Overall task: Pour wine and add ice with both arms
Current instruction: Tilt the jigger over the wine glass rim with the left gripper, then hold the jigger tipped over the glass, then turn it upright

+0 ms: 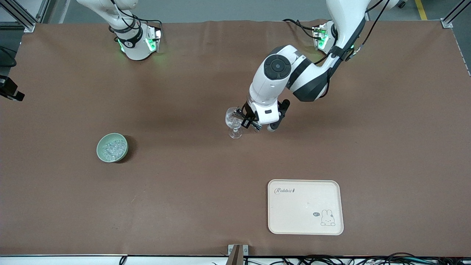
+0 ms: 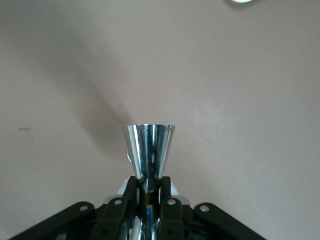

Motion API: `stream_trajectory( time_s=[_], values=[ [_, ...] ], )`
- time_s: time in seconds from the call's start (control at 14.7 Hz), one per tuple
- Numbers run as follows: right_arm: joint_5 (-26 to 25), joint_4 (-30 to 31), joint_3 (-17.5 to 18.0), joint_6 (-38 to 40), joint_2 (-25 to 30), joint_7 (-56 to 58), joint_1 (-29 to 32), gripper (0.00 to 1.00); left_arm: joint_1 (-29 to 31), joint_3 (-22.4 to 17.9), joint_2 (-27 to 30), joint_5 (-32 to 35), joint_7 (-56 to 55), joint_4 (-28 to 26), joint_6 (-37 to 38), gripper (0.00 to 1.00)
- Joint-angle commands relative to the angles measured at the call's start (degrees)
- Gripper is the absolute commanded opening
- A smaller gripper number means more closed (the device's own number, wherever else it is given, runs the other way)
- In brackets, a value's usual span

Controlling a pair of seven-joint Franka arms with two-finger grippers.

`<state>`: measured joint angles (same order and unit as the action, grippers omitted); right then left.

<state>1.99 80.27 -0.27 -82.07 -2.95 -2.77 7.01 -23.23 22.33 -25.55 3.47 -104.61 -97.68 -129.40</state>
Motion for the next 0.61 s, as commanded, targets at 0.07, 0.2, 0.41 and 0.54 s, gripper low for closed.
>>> stream_trajectory(
  time_s=[0.07, 0.2, 0.41, 0.54],
  values=[
    [0.56, 2.17, 0.97, -0.19, 1.99, 0.22, 1.17, 0.01, -1.38, -0.36, 0.06, 4.44, -2.88, 0.74, 0.47, 0.00],
    [0.56, 2.17, 0.97, -0.19, 1.99, 0.14, 1.17, 0.01, -1.38, -0.27, -0.03, 4.53, -2.79, 0.83, 1.60, 0.00],
    [0.56, 2.17, 0.97, -0.10, 1.99, 0.22, 1.17, 0.01, -2.08, -0.44, 0.23, 4.53, -3.06, 0.74, 2.48, 0.00],
    [0.56, 2.17, 0.97, -0.10, 1.99, 0.22, 1.17, 0.01, -2.35, -0.53, 0.67, 5.40, -4.10, 0.91, 3.10, 0.00]
  ],
)
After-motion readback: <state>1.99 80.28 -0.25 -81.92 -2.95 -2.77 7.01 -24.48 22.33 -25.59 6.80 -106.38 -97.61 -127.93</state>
